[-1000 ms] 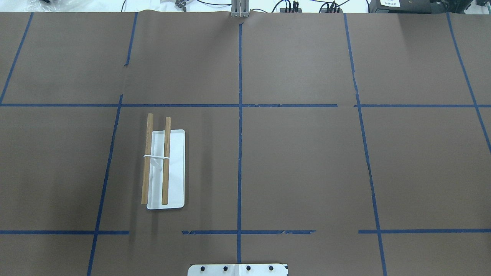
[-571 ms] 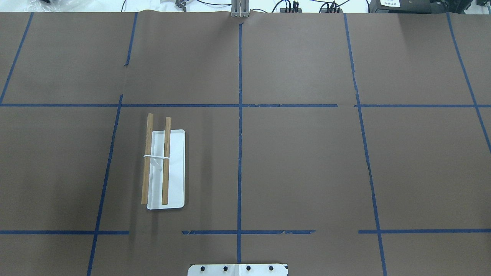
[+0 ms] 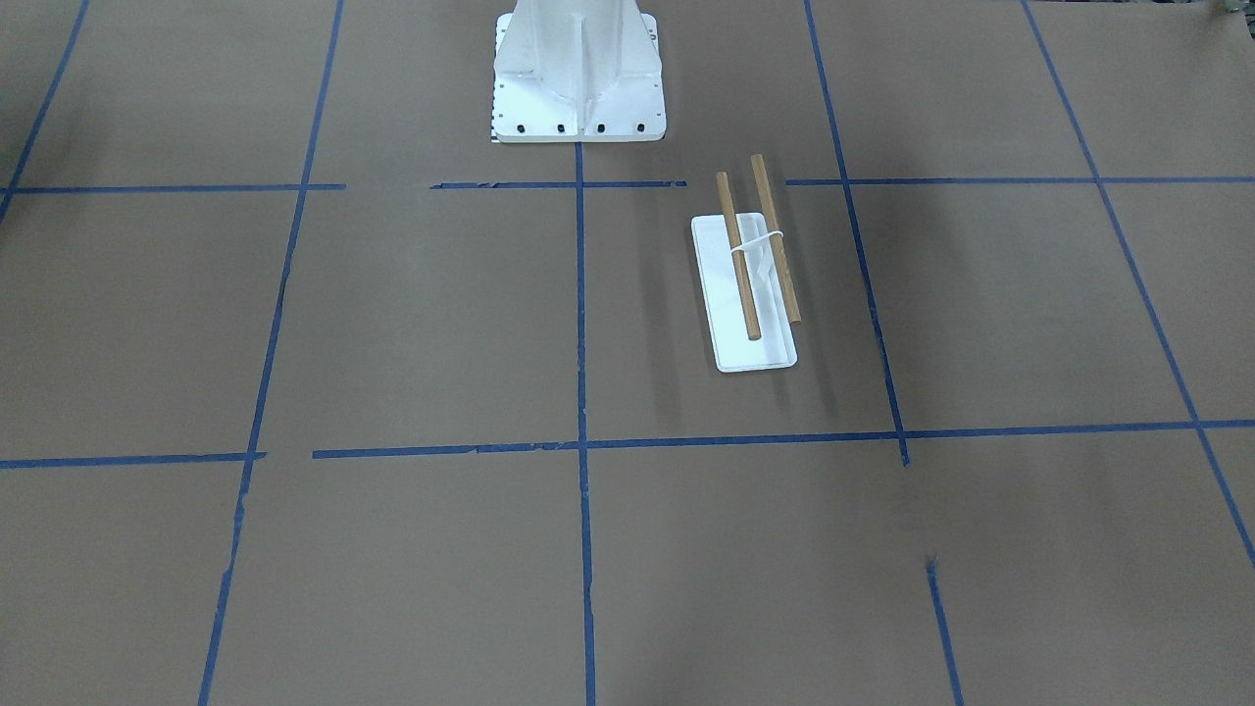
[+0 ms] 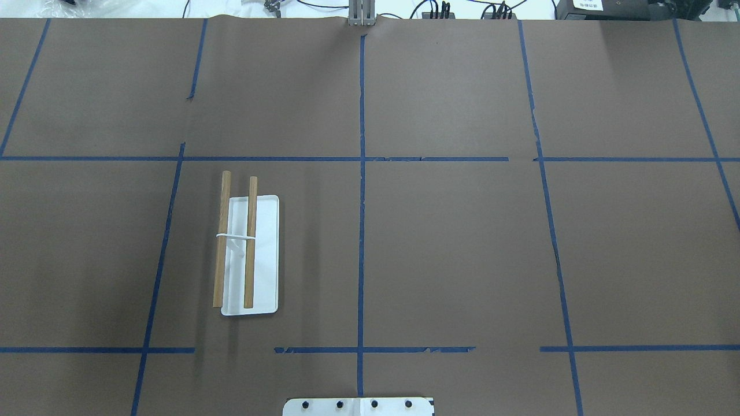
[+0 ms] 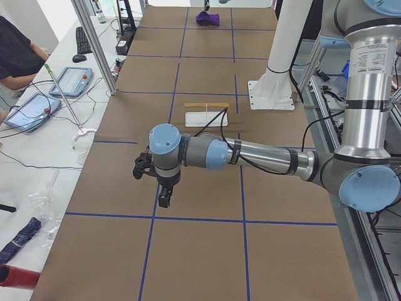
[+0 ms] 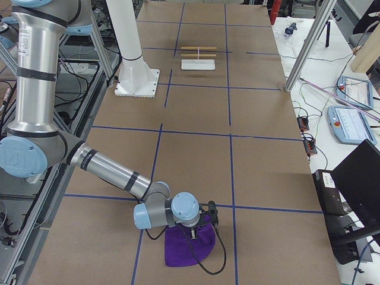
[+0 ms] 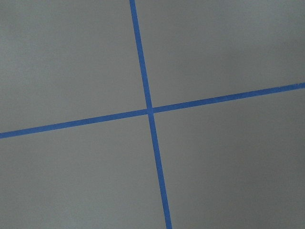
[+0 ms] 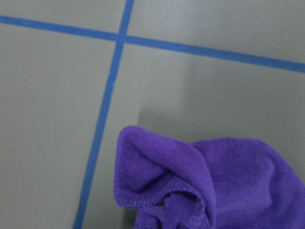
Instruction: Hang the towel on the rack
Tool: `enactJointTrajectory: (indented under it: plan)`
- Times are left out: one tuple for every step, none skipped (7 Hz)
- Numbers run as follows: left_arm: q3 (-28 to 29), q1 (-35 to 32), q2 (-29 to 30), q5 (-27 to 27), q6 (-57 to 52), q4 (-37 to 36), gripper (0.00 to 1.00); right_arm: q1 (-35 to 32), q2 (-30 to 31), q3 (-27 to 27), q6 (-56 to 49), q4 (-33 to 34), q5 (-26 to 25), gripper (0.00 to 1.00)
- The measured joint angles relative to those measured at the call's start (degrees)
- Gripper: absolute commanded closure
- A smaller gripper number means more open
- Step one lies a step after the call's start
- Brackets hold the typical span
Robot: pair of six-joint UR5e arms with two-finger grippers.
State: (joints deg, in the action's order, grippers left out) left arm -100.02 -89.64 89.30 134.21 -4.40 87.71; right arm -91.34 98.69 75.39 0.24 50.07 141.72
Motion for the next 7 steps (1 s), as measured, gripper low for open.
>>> enactJointTrajectory:
  plan:
    - [0.0, 0.0, 0.0, 0.0, 0.0, 0.0, 0.00, -2.0, -0.1, 3.6, 0.3, 0.3, 1.6, 1.00]
    - [-0.1, 0.0, 0.0, 0.0, 0.0, 0.0, 0.00, -3.0, -0.4, 7.7, 0.8, 0.5, 2.4, 1.00]
    - [-0.3, 0.0, 0.1, 0.1, 0.0, 0.1, 0.00, -3.3, -1.3, 11.9, 2.4, 1.0, 2.8, 1.00]
    - [-1.0, 0.1, 0.6, 0.1, 0.0, 0.3, 0.00, -3.1, -3.3, 15.8, 6.7, 2.0, 3.2, 1.00]
    - [-1.9, 0.2, 2.1, 0.1, 0.4, 0.5, 0.00, -1.6, -5.8, 19.2, 13.2, 2.7, 3.4, 1.00]
    - [-2.5, 0.5, 4.9, 0.0, 2.6, 0.9, 0.00, 1.0, -8.6, 21.7, 19.7, 3.0, 3.2, 1.00]
    - [-2.7, 1.7, 8.5, -0.1, 7.0, 2.0, 0.00, 4.2, -11.6, 23.9, 25.5, 3.0, 2.6, 1.00]
